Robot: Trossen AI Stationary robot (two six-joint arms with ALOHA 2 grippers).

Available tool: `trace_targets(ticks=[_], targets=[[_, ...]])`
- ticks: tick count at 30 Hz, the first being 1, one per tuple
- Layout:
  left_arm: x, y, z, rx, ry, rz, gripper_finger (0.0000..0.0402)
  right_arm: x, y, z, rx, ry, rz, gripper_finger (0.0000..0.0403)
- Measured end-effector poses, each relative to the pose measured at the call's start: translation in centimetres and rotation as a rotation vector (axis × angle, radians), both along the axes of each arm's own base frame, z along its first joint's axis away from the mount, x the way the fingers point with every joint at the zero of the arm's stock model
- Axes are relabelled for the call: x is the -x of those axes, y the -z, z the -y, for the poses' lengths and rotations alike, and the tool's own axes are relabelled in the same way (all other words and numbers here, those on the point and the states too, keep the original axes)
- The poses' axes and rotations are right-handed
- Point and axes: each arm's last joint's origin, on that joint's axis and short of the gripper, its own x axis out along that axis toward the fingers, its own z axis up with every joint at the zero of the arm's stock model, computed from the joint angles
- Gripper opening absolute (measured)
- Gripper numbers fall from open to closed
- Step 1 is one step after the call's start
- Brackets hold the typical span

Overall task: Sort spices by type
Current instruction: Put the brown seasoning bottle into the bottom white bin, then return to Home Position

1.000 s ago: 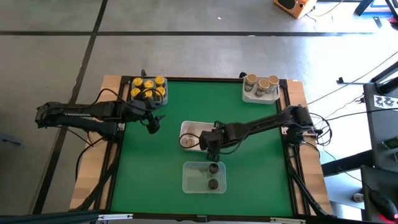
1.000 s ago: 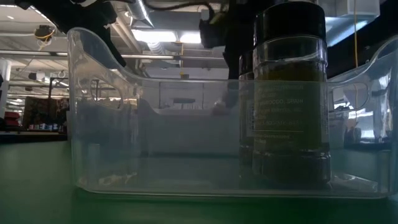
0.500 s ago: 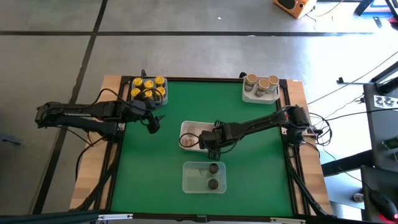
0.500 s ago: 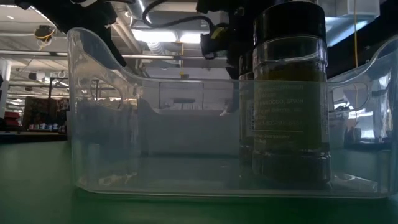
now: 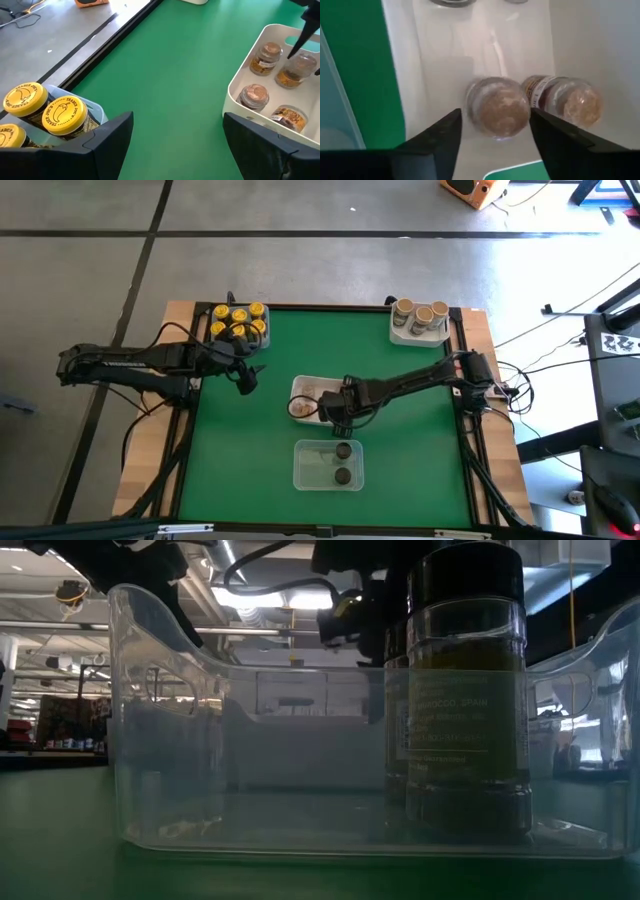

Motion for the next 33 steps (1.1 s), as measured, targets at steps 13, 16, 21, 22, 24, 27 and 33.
trace_targets(ticks=[13, 16, 21, 22, 24, 27, 33], targets=[[-0.3, -0.4, 0.1, -0.09, 0.083, -0.007, 0.0251, 0.3, -5.9, -1.4, -0.042, -0.052, 0.036, 0.029], [-0.4, -0.4, 0.3, -0.092, 0.138, -0.018, 0.0198, 1.8, -8.3, -1.9, -0.008, -0.076, 0.079, 0.0258], [-0.5, 1.4, 0.6, -0.083, 0.263, 0.015, 0.0079, 4.7, -10.6, -1.5, -0.019, -0.077, 0.184, 0.017], [-0.5, 1.7, 0.7, -0.079, 0.288, 0.034, 0.0057, 5.3, -10.7, -1.2, -0.019, -0.074, 0.209, 0.015], [-0.3, 2.5, 0.8, -0.071, 0.324, 0.075, 0.0018, 6.7, -10.4, -0.9, -0.026, -0.075, 0.251, 0.0114], [0.3, 3.0, 0.9, -0.065, 0.332, 0.168, 0.0011, 9.1, -9.8, -0.3, -0.031, -0.065, 0.339, 0.0066], [2.1, 4.3, 1.2, -0.144, 0.41, 0.308, 0.002, 14.0, -7.6, 1.6, -0.053, -0.058, 0.611, 0.0005]])
